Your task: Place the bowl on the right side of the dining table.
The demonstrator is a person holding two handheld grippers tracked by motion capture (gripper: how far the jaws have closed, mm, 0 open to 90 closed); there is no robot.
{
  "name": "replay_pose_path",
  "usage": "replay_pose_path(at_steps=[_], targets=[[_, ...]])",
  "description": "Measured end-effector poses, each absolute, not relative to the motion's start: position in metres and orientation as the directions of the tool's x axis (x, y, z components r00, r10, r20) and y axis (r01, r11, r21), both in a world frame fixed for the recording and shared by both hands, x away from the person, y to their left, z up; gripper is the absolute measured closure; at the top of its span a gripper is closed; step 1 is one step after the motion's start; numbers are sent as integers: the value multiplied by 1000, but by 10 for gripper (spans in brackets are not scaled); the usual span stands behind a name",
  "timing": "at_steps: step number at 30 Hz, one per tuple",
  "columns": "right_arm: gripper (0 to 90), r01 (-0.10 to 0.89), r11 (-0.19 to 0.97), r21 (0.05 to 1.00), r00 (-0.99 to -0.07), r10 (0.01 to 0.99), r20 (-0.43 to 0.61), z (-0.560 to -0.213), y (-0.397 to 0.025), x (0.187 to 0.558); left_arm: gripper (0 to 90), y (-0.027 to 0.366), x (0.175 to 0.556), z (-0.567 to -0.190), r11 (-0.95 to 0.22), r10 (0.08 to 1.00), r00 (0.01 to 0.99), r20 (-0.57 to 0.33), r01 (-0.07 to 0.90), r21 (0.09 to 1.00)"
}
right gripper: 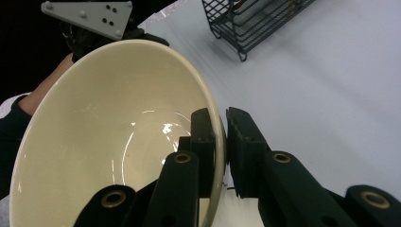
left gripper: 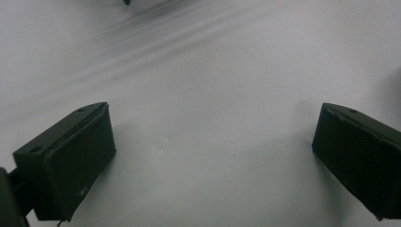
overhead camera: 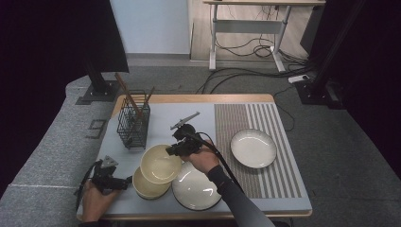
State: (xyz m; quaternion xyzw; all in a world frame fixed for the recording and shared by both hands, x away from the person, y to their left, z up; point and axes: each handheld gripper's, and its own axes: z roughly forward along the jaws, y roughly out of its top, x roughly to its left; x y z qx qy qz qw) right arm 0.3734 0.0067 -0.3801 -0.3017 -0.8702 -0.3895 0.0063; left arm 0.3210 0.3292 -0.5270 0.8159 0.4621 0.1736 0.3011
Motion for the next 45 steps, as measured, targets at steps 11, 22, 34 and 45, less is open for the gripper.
replay_pose_path(at_steps=[11, 22, 34, 45], targets=[[816, 561, 486, 670, -790, 556, 258, -376, -17, 382, 0, 329, 321, -527, -392, 858, 513, 5, 649, 652], [816, 597, 451, 663, -747, 614, 255, -378, -49, 392, 0, 329, 321, -527, -392, 859, 513, 5, 649, 652], [817, 633, 405, 660, -693, 677, 248, -384, -84, 400, 0, 329, 321, -527, -393, 858, 513, 6, 649, 651], [817, 674, 344, 654, -628, 732, 262, -393, -122, 408, 0, 329, 321, -527, -392, 858, 513, 5, 650, 651]])
